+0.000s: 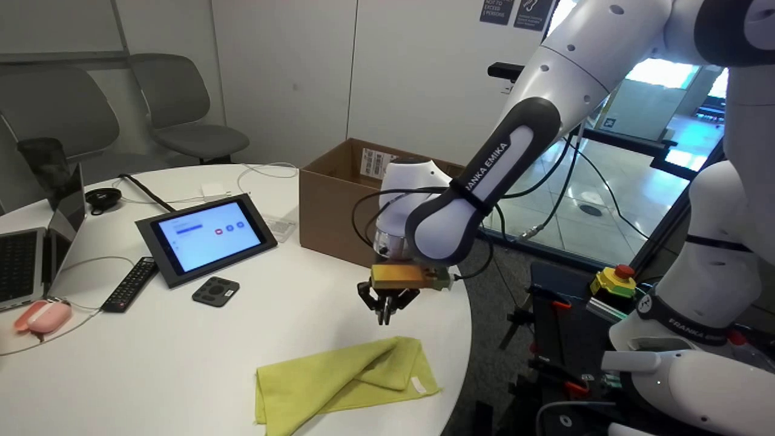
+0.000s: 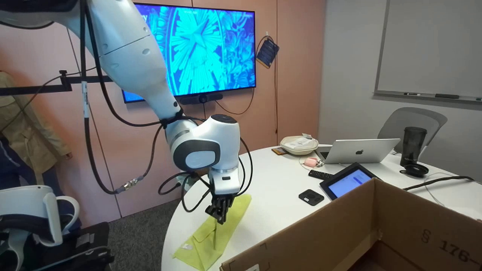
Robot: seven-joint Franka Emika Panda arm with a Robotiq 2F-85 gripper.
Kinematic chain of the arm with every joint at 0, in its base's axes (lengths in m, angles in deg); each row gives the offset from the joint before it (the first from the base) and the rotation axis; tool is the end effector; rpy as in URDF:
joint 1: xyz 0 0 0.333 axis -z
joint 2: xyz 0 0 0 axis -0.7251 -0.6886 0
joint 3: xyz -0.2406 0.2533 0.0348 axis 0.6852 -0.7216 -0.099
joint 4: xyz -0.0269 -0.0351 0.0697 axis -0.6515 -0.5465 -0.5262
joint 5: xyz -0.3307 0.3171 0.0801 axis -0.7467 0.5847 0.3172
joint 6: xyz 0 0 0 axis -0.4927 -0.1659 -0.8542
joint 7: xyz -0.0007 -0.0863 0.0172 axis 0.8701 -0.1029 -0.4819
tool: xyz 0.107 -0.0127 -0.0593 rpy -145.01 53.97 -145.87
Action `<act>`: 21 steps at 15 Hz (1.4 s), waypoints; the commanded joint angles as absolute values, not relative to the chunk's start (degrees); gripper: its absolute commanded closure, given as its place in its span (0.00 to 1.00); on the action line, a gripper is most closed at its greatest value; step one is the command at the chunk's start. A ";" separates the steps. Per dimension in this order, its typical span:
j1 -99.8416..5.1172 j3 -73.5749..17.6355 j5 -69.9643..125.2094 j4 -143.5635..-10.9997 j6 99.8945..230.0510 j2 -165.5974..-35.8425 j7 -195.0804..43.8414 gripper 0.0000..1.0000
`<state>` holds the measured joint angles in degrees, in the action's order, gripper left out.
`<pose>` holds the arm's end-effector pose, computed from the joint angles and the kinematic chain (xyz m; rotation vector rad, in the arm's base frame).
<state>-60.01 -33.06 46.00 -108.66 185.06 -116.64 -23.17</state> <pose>0.5836 0.1461 0.0744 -2.6896 1.4490 0.1433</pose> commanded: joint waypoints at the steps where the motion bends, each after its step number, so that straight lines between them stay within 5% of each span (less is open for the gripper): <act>1: -61.89 -33.57 41.59 -98.55 182.12 -120.11 -25.54 0.93; 6: -64.43 -35.71 37.87 -85.45 174.21 -126.05 -30.06 0.91; 7: -65.30 -35.56 37.07 -82.96 172.54 -127.44 -30.51 0.68; 10: -66.46 -35.42 35.74 -77.87 168.23 -130.18 -31.65 0.60; 17: -69.20 -34.47 32.84 -63.97 159.84 -138.17 -33.26 0.03; 21: -71.98 -34.09 29.81 -52.98 153.37 -144.05 -33.27 0.00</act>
<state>-69.49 -35.12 32.01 -63.94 159.03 -138.20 -32.83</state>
